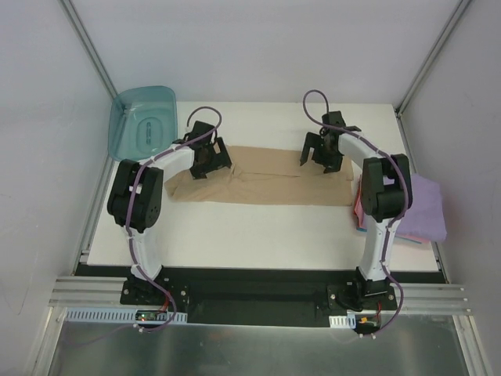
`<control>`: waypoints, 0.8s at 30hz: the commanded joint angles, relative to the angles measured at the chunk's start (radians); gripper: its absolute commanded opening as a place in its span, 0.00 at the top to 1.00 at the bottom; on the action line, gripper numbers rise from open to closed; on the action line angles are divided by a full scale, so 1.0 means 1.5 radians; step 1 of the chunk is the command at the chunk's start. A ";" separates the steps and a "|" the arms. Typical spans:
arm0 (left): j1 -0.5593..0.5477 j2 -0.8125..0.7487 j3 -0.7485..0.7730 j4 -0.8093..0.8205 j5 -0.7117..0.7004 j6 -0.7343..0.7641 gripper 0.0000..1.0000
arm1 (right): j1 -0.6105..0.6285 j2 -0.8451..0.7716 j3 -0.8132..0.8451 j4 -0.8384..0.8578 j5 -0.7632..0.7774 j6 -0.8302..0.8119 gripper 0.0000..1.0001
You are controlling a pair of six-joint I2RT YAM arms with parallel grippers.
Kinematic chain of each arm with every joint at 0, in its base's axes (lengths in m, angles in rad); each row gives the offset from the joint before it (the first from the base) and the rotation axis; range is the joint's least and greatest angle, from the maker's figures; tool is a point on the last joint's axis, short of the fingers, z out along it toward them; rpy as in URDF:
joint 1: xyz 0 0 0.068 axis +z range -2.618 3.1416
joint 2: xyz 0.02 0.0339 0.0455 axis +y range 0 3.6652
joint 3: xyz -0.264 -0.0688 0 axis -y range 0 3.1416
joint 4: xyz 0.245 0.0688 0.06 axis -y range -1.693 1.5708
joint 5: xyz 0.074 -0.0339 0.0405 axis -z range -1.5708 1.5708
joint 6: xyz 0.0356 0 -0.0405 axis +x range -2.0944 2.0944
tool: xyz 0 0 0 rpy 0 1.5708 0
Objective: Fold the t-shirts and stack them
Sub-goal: Rotate the tshirt 90 degrees
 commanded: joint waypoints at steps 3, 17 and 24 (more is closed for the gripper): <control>0.012 0.105 0.131 0.008 0.068 -0.025 0.01 | 0.017 -0.133 -0.215 0.032 -0.091 0.055 0.00; -0.018 0.412 0.569 0.010 0.298 -0.149 0.01 | 0.432 -0.354 -0.487 0.087 -0.184 0.139 0.03; -0.052 0.555 0.775 0.018 0.265 -0.216 0.01 | 0.482 -0.421 -0.441 0.065 -0.134 0.076 0.03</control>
